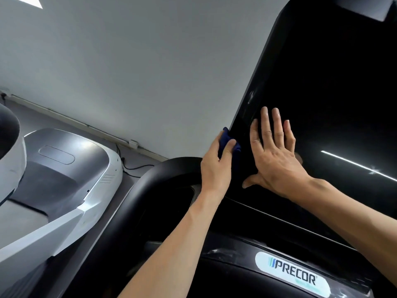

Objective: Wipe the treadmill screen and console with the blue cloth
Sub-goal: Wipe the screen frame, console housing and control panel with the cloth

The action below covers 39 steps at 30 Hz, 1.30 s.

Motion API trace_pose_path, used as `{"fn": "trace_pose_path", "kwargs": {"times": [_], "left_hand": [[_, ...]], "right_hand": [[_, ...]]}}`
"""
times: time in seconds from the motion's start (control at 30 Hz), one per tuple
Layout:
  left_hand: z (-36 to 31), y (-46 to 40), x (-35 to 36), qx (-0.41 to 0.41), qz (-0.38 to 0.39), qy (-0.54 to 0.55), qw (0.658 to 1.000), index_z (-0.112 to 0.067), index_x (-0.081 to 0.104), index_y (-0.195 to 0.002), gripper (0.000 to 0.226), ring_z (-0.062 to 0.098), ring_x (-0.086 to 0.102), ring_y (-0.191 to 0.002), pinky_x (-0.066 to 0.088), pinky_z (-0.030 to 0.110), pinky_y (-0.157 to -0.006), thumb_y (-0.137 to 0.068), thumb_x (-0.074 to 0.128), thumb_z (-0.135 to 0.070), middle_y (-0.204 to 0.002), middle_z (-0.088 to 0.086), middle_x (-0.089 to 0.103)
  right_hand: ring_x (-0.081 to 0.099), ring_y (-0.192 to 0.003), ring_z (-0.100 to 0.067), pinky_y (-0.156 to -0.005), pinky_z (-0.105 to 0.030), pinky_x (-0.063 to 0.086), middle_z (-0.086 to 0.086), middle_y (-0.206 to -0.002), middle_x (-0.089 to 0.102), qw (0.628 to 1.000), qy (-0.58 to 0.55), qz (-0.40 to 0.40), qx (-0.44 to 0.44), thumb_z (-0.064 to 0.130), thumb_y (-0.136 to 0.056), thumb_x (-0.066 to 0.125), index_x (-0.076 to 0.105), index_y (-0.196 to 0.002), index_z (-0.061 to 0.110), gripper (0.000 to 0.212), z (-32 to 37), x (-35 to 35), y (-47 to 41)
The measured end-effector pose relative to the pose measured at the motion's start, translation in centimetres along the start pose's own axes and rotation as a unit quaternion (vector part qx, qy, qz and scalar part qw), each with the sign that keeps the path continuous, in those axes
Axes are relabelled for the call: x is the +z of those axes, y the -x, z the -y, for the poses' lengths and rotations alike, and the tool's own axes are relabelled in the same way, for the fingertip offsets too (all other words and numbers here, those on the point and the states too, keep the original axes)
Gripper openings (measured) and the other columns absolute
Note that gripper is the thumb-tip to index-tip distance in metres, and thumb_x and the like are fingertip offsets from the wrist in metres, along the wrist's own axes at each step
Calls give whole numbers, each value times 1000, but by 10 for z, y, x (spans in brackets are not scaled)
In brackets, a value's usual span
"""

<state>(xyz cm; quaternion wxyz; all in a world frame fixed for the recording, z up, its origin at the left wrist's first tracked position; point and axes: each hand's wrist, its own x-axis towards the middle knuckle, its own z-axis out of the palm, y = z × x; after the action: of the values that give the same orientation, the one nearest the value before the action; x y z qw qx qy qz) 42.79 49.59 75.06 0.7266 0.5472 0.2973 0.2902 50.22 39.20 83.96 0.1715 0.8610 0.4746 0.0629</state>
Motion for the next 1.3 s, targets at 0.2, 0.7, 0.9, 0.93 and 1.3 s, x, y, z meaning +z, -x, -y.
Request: {"fn": "trace_pose_path", "kwargs": {"times": [0.2, 0.7, 0.9, 0.93, 1.3], "left_hand": [[-25, -15, 11, -26, -117, -34, 992, -19, 67, -94, 28, 8, 65, -79, 49, 22, -72, -99, 61, -47, -84, -6, 70], [-21, -1, 10, 31, -57, -51, 997, -19, 67, -107, 22, -7, 63, -82, 44, 9, -74, -101, 60, -39, -90, -12, 70], [-18, 6, -7, -90, -67, 75, 991, -25, 73, -89, 46, 5, 67, -83, 51, 26, -84, -101, 44, -59, -83, -9, 73], [-12, 12, -11, -100, -53, 108, 988, -25, 75, -97, 49, 8, 69, -95, 51, 29, -95, -100, 42, -61, -94, -5, 76], [18, 23, -4, 99, 44, -185, 977, -26, 19, -162, 56, -17, 19, -141, 17, 6, -113, -109, 37, -33, -160, -16, 26]], "right_hand": [[-33, -144, -46, -120, -64, -6, -28, -158, -31, 1000, 5, -7, -2, 77, -49, 79, -5, -156, -3, 158, 0, 2, -2], [-31, -146, -44, -120, -64, -3, -27, -160, -27, 1000, 0, -19, 4, 78, -47, 80, -2, -156, -2, 158, 1, 2, -3], [-32, -146, -42, -121, -62, -3, -25, -159, -32, 1000, 3, -15, -1, 82, -50, 75, -6, -157, 0, 158, -3, 3, 1], [-32, -146, -42, -121, -62, -2, -24, -159, -31, 1000, 3, -20, -1, 82, -50, 75, -6, -157, 0, 158, -3, 3, 1], [-24, -150, -38, -123, -58, 4, -19, -164, -22, 999, -12, -49, -15, 85, -50, 73, 4, -159, 4, 152, -10, 6, 2]]}}
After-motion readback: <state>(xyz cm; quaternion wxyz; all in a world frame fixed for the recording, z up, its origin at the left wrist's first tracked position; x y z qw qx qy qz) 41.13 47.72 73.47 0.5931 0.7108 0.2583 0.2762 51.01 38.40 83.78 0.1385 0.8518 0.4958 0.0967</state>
